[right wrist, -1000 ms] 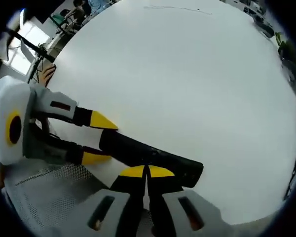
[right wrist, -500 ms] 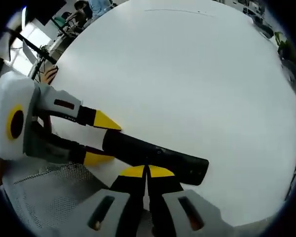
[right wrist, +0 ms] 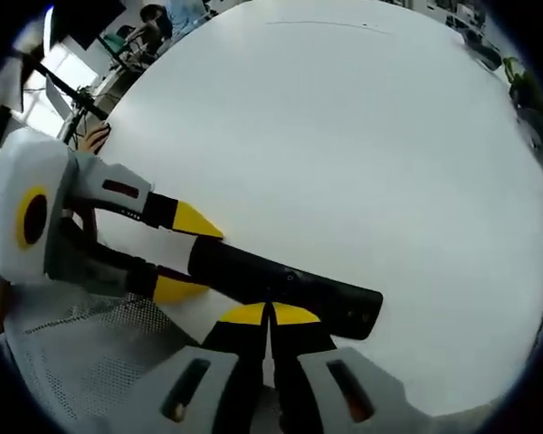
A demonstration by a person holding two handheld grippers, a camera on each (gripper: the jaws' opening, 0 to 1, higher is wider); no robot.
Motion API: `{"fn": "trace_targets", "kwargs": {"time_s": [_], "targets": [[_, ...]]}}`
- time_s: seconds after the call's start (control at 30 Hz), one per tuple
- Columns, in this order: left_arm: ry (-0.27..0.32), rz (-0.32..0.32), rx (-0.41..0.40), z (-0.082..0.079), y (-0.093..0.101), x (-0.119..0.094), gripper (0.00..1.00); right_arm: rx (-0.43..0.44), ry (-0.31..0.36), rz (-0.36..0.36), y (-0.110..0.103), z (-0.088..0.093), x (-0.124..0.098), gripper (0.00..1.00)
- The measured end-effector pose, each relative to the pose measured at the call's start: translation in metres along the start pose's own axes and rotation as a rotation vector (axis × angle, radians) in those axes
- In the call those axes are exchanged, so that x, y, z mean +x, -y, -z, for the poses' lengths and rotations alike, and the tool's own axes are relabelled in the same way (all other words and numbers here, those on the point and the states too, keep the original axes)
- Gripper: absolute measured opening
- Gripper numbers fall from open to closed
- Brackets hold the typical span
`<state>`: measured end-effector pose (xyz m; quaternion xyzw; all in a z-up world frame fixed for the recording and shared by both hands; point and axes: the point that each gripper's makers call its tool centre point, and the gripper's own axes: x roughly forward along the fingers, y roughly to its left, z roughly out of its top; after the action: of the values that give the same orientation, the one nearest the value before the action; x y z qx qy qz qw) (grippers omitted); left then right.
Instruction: Press the specified remote control buttons in sequence, fully releasing each button before pressing the next.
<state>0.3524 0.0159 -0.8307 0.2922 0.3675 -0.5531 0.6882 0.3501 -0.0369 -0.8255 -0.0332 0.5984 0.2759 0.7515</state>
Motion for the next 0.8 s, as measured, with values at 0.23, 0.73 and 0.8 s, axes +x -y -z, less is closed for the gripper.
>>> {"fn": "trace_targets", "kwargs": {"time_s": [0.23,0.73,0.8], "targets": [[-0.001,-0.003,0.001,-0.0001,0.0004,-0.0003,0.25,0.025,0.097,0.012,0.0004,-0.0011,-0.0006,0.00],[0.006,-0.003,0.000,-0.0003,0.0005,-0.0004,0.25,0.047,0.120,0.026,0.0065,-0.0050,-0.0030,0.00],[0.002,-0.003,0.003,-0.0002,0.0002,0.0001,0.24,0.041,0.117,0.024,0.0061,-0.0052,-0.0022,0.00]]}}
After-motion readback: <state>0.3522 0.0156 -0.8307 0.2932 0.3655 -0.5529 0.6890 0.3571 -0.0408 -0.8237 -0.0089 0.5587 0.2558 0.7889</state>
